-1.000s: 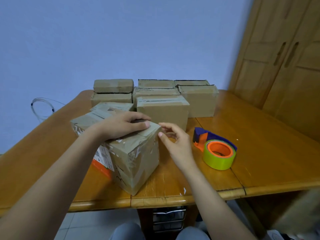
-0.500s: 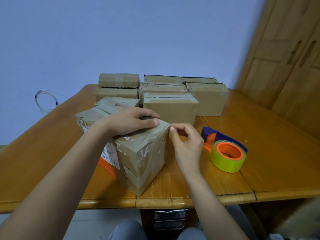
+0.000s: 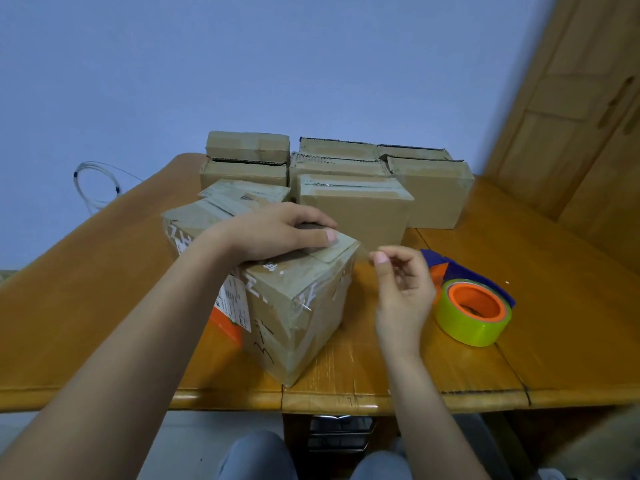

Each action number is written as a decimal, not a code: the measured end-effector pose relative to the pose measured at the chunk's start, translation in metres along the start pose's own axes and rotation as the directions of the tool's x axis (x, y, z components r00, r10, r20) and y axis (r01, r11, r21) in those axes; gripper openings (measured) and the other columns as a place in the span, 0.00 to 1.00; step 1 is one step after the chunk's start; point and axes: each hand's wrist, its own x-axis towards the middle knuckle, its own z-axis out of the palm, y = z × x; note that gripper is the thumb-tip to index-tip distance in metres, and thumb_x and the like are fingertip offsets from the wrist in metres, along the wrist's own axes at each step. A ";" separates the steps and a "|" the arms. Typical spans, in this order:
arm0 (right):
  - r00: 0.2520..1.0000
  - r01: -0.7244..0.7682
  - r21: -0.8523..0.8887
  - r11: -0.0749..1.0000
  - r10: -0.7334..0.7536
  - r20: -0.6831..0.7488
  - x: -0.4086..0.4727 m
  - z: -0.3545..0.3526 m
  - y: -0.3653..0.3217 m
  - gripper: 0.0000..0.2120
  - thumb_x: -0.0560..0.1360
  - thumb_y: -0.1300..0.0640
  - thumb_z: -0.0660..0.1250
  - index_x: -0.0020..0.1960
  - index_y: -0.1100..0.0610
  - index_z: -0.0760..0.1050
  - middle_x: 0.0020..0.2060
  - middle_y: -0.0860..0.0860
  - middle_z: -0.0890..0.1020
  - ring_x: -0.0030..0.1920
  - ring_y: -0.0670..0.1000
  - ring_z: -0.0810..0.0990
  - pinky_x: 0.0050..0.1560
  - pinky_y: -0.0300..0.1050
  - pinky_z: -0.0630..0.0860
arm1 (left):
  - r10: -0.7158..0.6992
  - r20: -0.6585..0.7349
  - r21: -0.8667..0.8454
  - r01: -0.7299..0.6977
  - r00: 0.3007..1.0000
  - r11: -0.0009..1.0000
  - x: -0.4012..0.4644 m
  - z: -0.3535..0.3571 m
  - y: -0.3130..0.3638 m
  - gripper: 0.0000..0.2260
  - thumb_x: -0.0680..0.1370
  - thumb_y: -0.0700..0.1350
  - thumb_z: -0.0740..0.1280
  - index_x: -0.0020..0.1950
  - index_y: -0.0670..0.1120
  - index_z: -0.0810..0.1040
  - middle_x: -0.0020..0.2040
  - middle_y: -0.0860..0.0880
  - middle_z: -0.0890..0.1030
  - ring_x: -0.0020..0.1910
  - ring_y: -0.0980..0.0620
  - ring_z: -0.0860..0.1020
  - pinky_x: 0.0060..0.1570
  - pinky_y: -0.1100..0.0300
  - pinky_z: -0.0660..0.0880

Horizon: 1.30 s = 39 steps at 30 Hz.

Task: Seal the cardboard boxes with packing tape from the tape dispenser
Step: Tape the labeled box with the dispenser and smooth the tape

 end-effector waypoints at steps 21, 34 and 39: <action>0.741 0.671 -0.423 0.609 -0.531 0.411 0.028 -0.017 -0.002 0.04 0.75 0.62 0.70 0.45 0.63 0.82 0.42 0.55 0.82 0.43 0.56 0.79 0.43 0.52 0.75 | -0.003 0.022 -0.016 0.004 1.000 1.000 0.000 -0.001 0.001 0.17 0.77 0.60 0.62 0.64 0.60 0.75 0.55 0.63 0.77 0.52 0.66 0.75 0.48 0.68 0.69; 0.680 0.730 -0.472 0.495 -0.599 0.423 0.032 -0.016 0.004 0.04 0.75 0.62 0.71 0.43 0.62 0.82 0.40 0.55 0.81 0.43 0.53 0.76 0.41 0.48 0.72 | 0.001 0.019 -0.005 -0.001 1.000 1.000 -0.001 -0.002 0.002 0.27 0.67 0.67 0.60 0.64 0.61 0.75 0.57 0.63 0.76 0.57 0.63 0.74 0.57 0.61 0.70; 0.680 0.731 -0.452 0.511 -0.600 0.421 0.033 -0.016 0.008 0.04 0.75 0.62 0.70 0.42 0.63 0.82 0.41 0.56 0.82 0.43 0.54 0.76 0.41 0.50 0.73 | 0.001 0.021 -0.005 -0.001 1.000 1.000 0.000 -0.001 0.001 0.25 0.69 0.66 0.61 0.64 0.61 0.75 0.57 0.63 0.76 0.57 0.64 0.73 0.57 0.62 0.70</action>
